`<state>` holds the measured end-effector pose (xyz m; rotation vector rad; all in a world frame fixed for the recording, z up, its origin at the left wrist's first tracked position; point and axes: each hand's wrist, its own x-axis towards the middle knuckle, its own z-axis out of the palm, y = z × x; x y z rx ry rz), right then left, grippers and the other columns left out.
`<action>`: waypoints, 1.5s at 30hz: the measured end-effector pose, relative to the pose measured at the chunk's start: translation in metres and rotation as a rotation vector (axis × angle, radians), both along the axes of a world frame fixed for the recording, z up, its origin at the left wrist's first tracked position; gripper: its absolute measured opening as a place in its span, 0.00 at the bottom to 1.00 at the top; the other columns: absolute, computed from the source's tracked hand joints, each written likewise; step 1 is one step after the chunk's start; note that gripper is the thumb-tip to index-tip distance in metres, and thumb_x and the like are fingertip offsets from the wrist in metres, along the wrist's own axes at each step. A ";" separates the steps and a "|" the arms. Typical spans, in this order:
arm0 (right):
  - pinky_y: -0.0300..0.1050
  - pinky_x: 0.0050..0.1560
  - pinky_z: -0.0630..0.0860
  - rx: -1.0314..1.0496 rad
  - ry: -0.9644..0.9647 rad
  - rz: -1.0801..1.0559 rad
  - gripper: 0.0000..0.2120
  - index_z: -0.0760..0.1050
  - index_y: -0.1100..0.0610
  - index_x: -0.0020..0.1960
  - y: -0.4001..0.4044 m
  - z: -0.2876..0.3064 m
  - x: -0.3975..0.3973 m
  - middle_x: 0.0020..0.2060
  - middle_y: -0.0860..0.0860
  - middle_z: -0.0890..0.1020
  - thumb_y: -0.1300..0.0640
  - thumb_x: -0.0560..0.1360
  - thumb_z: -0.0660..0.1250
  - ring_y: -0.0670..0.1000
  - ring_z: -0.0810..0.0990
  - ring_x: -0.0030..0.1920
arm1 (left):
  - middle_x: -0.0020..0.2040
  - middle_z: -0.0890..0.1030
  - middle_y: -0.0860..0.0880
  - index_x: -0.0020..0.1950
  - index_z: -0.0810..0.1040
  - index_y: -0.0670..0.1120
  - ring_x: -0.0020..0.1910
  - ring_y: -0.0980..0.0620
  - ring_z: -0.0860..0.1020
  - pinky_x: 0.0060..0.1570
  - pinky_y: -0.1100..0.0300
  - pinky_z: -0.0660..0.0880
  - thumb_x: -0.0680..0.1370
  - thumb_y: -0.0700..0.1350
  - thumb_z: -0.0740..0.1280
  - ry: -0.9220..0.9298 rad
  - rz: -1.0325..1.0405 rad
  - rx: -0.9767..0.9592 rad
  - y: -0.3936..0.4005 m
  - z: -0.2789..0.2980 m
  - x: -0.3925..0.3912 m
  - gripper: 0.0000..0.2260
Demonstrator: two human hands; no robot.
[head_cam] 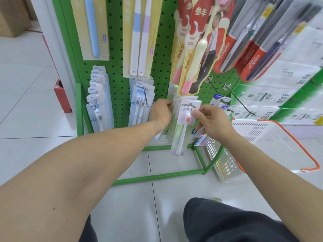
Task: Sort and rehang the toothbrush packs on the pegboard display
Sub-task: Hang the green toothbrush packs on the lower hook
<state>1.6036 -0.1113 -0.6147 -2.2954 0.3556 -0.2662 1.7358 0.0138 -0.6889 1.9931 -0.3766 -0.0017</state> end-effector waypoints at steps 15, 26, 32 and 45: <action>0.45 0.33 0.82 -0.037 0.085 -0.010 0.11 0.76 0.56 0.54 0.004 0.001 -0.005 0.43 0.53 0.84 0.47 0.82 0.65 0.44 0.83 0.30 | 0.36 0.74 0.46 0.38 0.73 0.42 0.35 0.48 0.73 0.33 0.58 0.69 0.78 0.34 0.64 -0.004 -0.144 0.584 0.067 0.003 -0.038 0.08; 0.54 0.50 0.85 0.246 0.576 0.401 0.19 0.71 0.57 0.67 0.051 -0.003 -0.025 0.58 0.56 0.83 0.49 0.80 0.69 0.55 0.86 0.53 | 0.43 0.85 0.41 0.46 0.78 0.43 0.41 0.46 0.85 0.51 0.47 0.83 0.79 0.39 0.68 0.365 -0.529 0.654 0.147 0.043 -0.087 0.03; 0.53 0.43 0.86 0.292 0.306 0.442 0.13 0.79 0.65 0.54 0.077 -0.004 -0.022 0.44 0.60 0.86 0.55 0.82 0.66 0.53 0.85 0.41 | 0.48 0.86 0.43 0.58 0.79 0.41 0.42 0.50 0.83 0.50 0.52 0.83 0.81 0.41 0.67 0.485 -0.606 0.347 0.153 0.049 -0.109 0.07; 0.58 0.40 0.85 0.230 0.233 0.411 0.12 0.77 0.60 0.46 0.075 -0.005 -0.028 0.38 0.61 0.86 0.52 0.83 0.64 0.61 0.87 0.39 | 0.38 0.83 0.36 0.45 0.75 0.41 0.31 0.47 0.81 0.32 0.52 0.83 0.84 0.42 0.64 0.360 -0.407 0.022 0.137 0.043 -0.119 0.08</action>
